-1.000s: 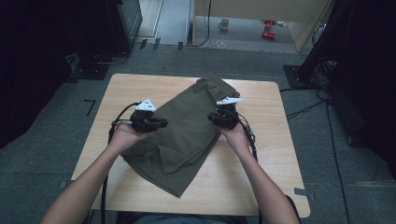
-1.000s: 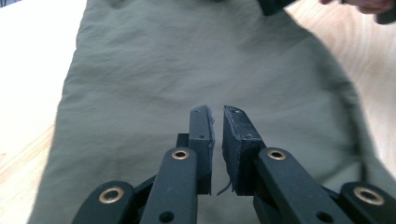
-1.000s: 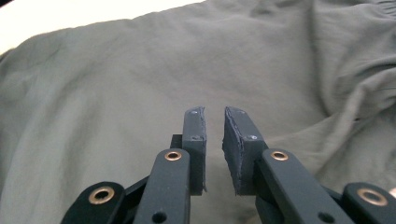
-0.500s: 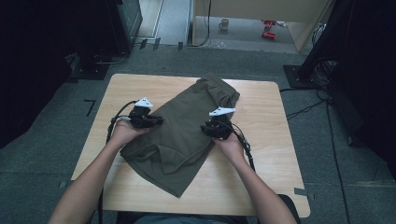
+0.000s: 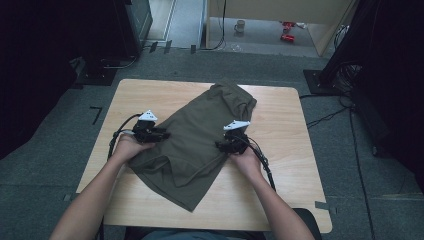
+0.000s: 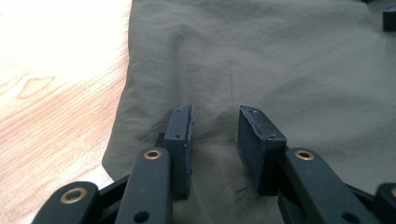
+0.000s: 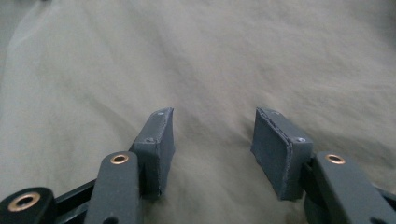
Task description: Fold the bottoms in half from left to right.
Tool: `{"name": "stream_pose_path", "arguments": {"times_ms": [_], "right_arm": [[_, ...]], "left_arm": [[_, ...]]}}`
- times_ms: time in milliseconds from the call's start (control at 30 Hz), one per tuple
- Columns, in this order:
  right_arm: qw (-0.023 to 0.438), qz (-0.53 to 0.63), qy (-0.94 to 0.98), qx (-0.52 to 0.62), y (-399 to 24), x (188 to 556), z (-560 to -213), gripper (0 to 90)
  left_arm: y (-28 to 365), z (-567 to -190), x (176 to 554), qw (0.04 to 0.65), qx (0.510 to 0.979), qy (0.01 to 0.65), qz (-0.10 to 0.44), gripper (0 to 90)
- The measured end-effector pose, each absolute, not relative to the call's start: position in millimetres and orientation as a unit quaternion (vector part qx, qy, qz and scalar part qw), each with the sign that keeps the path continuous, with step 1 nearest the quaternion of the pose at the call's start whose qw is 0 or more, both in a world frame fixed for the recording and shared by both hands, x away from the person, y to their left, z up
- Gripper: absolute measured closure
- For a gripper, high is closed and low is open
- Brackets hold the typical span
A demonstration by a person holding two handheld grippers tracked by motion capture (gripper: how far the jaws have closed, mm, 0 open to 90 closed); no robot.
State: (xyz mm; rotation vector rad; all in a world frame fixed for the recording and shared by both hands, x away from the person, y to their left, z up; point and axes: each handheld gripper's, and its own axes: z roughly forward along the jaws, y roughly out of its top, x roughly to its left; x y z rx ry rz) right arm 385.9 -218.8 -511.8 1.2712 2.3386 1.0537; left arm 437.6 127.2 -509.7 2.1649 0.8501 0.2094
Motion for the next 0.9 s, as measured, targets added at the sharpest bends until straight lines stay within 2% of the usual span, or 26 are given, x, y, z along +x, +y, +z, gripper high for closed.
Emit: {"name": "stream_pose_path", "arguments": {"times_ms": [267,900], "right_arm": [[0.156,0.364,0.809,0.435,-223.9,387.9,-513.9,50.2],[0.171,0.368,0.801,0.44,-231.6,398.3,-516.5,49.3]], "left_arm": [[116.5,-508.5,416.2,0.377,0.86,0.329,0.097,63.7],[102.3,-507.0,369.7,0.381,0.856,0.345,0.061,62.5]]}}
